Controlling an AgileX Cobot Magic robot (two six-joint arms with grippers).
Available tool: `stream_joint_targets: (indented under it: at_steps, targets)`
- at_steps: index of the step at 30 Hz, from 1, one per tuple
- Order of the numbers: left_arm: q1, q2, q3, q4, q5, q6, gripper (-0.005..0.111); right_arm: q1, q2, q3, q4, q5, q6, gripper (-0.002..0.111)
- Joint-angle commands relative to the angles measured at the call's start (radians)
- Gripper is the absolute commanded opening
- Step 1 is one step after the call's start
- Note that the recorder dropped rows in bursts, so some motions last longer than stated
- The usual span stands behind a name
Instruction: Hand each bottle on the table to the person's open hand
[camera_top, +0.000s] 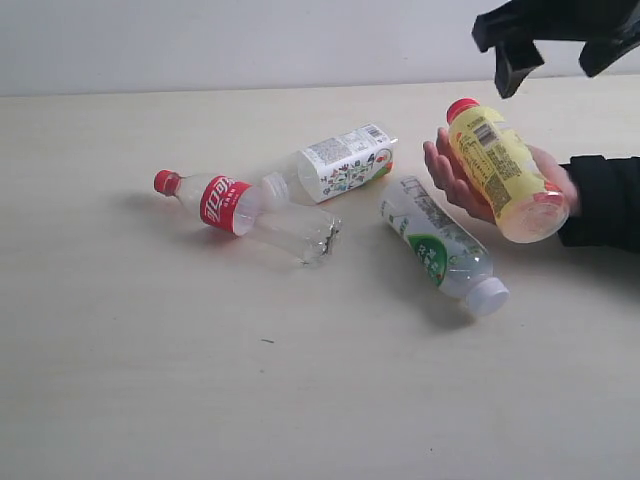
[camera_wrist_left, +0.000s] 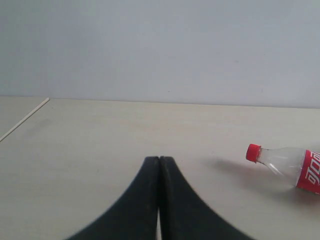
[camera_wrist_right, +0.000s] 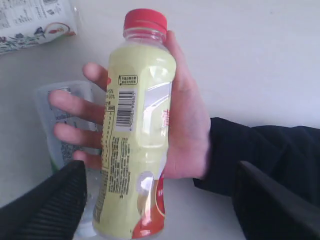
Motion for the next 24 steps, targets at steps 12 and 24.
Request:
stream_joint_targets:
  at_steps: [12, 24]
  targets:
    - [-0.004, -0.005, 0.000, -0.009, 0.002, -0.001, 0.000, -0.007, -0.682, 0.642, 0.024, -0.445, -0.138, 0.005]
    - [-0.004, -0.005, 0.000, -0.009, 0.002, -0.001, 0.000, -0.007, -1.322, 1.017, 0.192, -0.859, -0.163, 0.000]
